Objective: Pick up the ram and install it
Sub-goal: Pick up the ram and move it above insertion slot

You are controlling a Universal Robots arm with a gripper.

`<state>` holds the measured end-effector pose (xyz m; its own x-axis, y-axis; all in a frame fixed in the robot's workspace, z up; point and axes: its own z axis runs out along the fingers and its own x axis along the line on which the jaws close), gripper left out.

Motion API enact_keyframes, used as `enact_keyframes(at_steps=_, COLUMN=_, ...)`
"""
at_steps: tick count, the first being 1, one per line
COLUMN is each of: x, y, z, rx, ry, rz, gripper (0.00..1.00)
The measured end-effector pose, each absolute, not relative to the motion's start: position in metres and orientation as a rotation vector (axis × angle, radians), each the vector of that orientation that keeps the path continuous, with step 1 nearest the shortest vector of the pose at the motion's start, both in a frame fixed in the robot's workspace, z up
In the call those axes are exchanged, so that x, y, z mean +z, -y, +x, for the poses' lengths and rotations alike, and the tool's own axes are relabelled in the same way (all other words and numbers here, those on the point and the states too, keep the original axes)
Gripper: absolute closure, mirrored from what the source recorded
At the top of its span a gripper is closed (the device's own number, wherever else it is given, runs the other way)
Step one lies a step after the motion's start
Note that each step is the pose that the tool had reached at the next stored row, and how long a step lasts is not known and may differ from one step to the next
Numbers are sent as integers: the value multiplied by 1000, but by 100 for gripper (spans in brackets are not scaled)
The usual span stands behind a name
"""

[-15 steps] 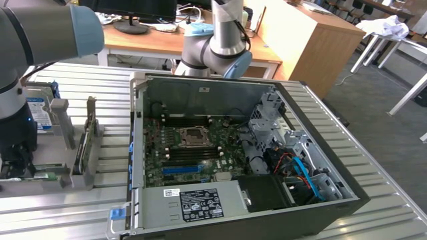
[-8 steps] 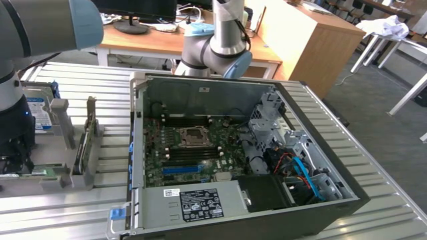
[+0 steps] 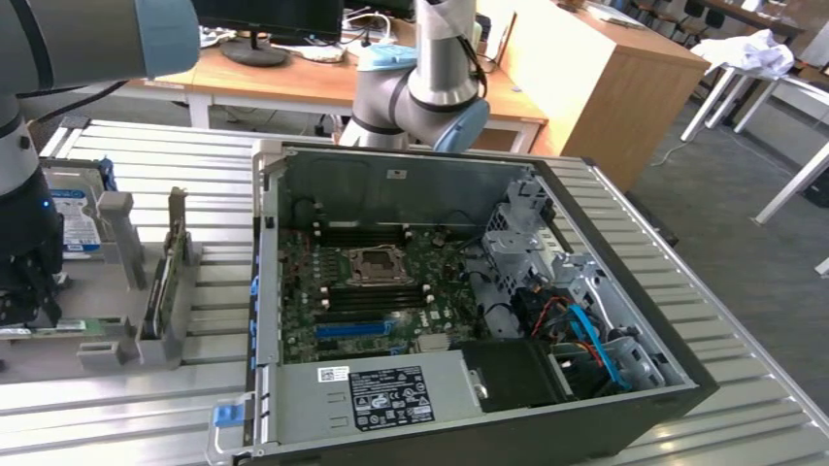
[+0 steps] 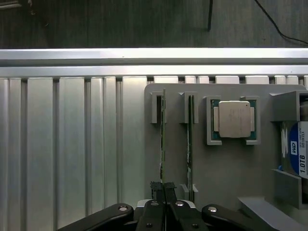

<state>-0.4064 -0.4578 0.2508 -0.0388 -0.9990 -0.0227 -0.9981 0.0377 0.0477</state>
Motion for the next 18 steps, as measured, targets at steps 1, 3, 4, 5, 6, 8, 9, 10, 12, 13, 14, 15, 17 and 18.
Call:
enact_keyframes(at_steps=1, x=253, y=458, z=-406, rx=-79, ry=2251, rz=2166, gripper=88)
enact_keyframes(at_steps=3, x=257, y=458, z=-406, rx=-79, ry=2250, rz=2166, gripper=88)
enact_keyframes(at_steps=4, x=259, y=458, z=-406, rx=-80, ry=2250, rz=2165, gripper=88)
enact_keyframes(at_steps=5, x=261, y=458, z=-406, rx=-80, ry=2250, rz=2165, gripper=88)
enact_keyframes(at_steps=6, x=262, y=458, z=-406, rx=-81, ry=2250, rz=2165, gripper=88)
enact_keyframes(at_steps=8, x=267, y=458, z=-406, rx=-82, ry=2249, rz=2165, gripper=88)
enact_keyframes(at_steps=9, x=269, y=458, z=-406, rx=-82, ry=2249, rz=2164, gripper=88)
enact_keyframes(at_steps=10, x=271, y=458, z=-406, rx=-83, ry=2249, rz=2164, gripper=88)
enact_keyframes(at_steps=12, x=275, y=458, z=-406, rx=-84, ry=2248, rz=2163, gripper=88)
enact_keyframes(at_steps=13, x=278, y=458, z=-406, rx=-84, ry=2248, rz=2163, gripper=88)
enact_keyframes(at_steps=14, x=280, y=458, z=-405, rx=-85, ry=2248, rz=2163, gripper=88)
enact_keyframes(at_steps=15, x=282, y=458, z=-405, rx=-86, ry=2247, rz=2163, gripper=88)
enact_keyframes(at_steps=17, x=286, y=458, z=-405, rx=-87, ry=2247, rz=2162, gripper=88)
enact_keyframes(at_steps=18, x=288, y=458, z=-405, rx=-87, ry=2246, rz=2162, gripper=88)
